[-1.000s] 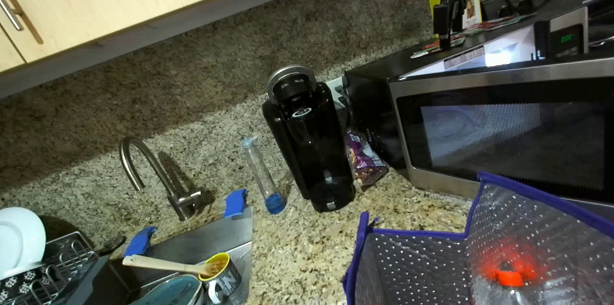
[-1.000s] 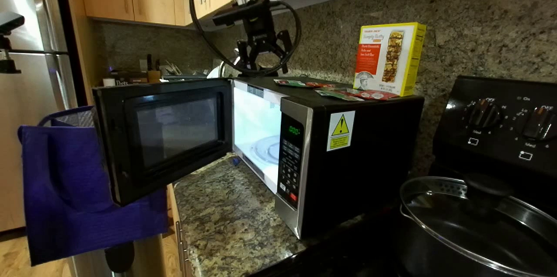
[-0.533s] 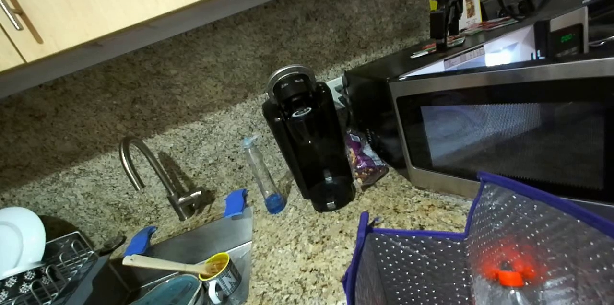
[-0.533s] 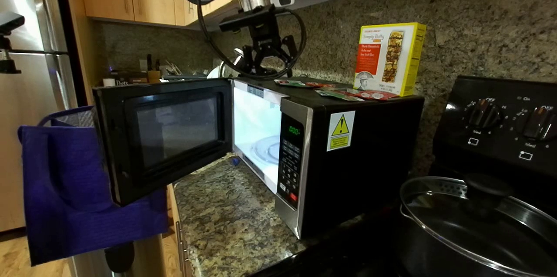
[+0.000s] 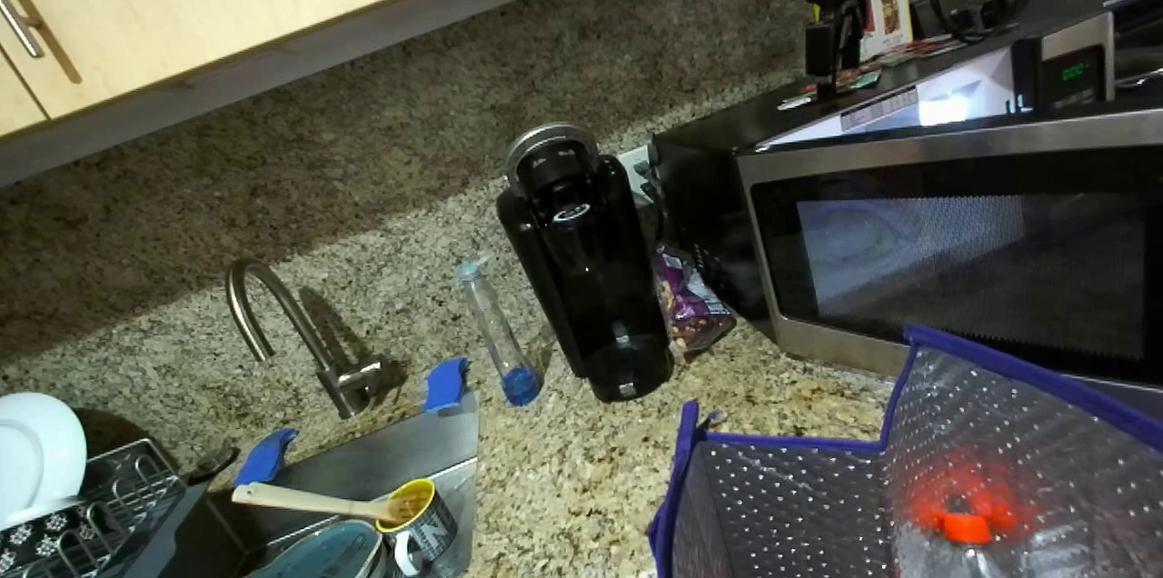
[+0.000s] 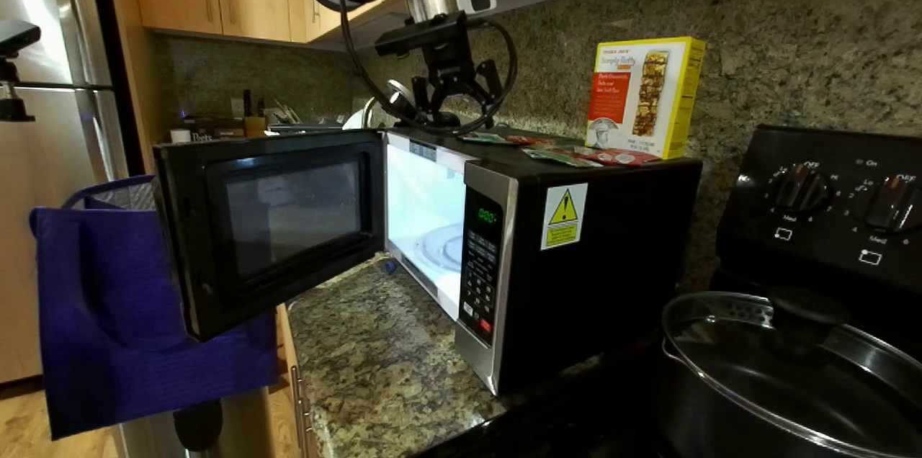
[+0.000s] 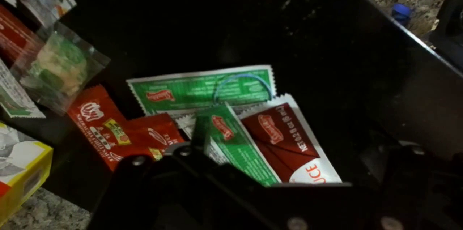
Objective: Pick up one sachet from the top of the microwave and put it in the blue bag then close the microwave door
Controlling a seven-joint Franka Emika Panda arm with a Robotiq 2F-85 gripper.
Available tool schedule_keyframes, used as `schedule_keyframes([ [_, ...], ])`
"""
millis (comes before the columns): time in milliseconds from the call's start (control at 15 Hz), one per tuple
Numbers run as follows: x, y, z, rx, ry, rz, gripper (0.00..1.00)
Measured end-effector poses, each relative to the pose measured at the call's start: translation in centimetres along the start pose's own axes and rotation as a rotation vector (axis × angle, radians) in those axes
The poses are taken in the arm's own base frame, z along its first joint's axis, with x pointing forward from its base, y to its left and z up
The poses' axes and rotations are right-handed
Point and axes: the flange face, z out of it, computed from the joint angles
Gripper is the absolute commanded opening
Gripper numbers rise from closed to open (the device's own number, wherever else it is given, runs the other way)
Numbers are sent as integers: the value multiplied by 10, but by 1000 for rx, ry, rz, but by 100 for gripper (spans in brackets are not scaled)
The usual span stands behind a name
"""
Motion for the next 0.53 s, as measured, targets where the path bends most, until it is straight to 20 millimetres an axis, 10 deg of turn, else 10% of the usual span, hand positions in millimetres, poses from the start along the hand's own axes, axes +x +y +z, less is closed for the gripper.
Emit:
schedule_keyframes([
  [533,13,-1,-3,38,-19,-33,20],
])
